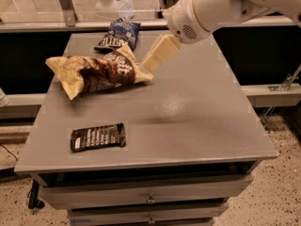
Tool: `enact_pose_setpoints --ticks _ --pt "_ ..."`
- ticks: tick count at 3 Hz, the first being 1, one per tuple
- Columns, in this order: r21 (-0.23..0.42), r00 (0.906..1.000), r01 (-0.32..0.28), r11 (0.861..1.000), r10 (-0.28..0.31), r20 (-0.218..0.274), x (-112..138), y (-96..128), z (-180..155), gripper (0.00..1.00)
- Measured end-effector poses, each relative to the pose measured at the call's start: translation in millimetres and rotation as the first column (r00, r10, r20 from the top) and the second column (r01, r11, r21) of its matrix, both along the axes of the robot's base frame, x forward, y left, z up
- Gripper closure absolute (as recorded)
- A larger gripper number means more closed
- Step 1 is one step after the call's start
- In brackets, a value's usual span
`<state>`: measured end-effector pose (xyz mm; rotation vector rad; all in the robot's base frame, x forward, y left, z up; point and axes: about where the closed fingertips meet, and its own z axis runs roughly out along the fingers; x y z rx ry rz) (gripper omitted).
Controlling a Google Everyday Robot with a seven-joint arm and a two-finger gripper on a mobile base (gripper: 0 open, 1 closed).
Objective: Pick brown chip bag
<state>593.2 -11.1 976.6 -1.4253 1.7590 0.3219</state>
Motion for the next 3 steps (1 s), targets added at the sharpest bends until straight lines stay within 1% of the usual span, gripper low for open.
enact_pose_setpoints --ticks 1,2,3 --pt "0.028 0.9992 -0.025 0.999 0.025 0.033 8 46 -11 0.00" --pt "0.045 0.9980 -0.054 0.998 0.052 0.036 11 87 -25 0.00" --pt "0.054 0.9968 -0.076 0.996 0.075 0.027 13 119 -39 0.00"
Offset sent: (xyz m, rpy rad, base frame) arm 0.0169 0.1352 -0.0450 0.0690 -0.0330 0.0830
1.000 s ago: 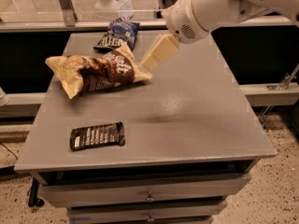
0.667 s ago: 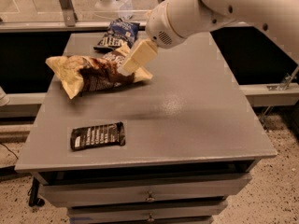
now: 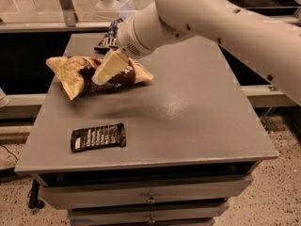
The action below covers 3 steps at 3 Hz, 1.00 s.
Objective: Pick brown chip bag
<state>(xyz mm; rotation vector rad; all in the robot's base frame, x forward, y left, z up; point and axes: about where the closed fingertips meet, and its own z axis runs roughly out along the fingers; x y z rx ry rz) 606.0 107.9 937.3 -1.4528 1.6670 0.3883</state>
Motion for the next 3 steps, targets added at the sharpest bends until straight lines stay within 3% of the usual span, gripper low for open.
enact_pose_setpoints --ticks 2,3 --pt "-0.001 0.9982 -0.031 1.000 0.031 -0.051 0 41 -36 0.00" --pt "0.004 0.9969 -0.041 0.999 0.041 -0.067 1 52 -44 0.16"
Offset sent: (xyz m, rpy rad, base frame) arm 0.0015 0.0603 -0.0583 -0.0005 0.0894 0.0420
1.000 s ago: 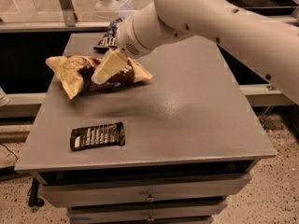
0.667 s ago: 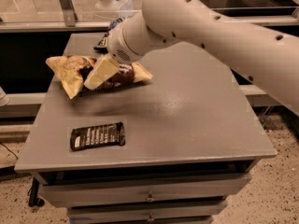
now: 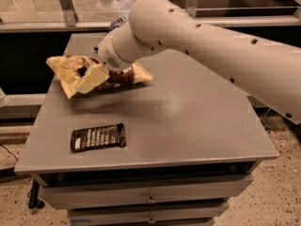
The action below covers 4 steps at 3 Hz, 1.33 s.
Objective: Pick brown chip bag
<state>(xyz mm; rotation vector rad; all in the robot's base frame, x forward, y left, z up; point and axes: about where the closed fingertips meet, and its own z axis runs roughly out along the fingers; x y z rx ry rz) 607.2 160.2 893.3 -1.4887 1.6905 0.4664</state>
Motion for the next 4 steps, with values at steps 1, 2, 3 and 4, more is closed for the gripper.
enact_pose_setpoints --ticks 1,2,3,4 --pt "0.006 0.9999 -0.007 1.000 0.007 -0.009 1 5 -5 0.40" --pt "0.014 1.0000 -0.005 1.000 0.005 -0.003 3 4 -2 0.64" --pt "0.021 0.9999 0.006 1.000 -0.006 0.012 5 -6 7 0.87" --pt "0.039 0.9985 0.034 0.999 -0.036 0.043 13 -28 27 1.00"
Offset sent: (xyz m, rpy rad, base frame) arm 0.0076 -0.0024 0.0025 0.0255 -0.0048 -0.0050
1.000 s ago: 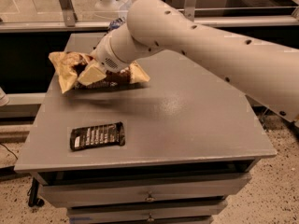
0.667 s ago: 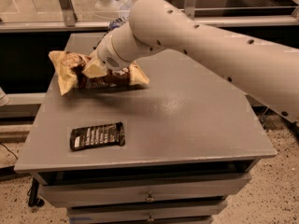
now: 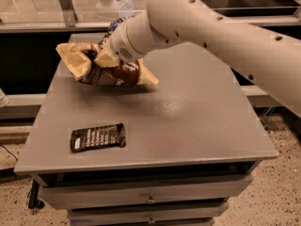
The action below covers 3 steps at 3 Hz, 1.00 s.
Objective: Pick brown chip bag
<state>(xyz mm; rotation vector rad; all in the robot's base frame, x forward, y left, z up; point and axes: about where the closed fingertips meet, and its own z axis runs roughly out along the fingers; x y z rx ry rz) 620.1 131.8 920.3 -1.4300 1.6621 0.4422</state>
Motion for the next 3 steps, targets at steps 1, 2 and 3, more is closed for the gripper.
enact_pose_setpoints --ticks 1,2,3 --pt "0.009 0.9987 0.030 1.000 -0.030 0.042 8 -27 24 1.00" --pt "0.002 0.9946 0.061 0.998 -0.061 0.084 16 -56 46 1.00" --pt "-0.017 0.9895 0.091 0.996 -0.088 0.115 19 -87 61 1.00"
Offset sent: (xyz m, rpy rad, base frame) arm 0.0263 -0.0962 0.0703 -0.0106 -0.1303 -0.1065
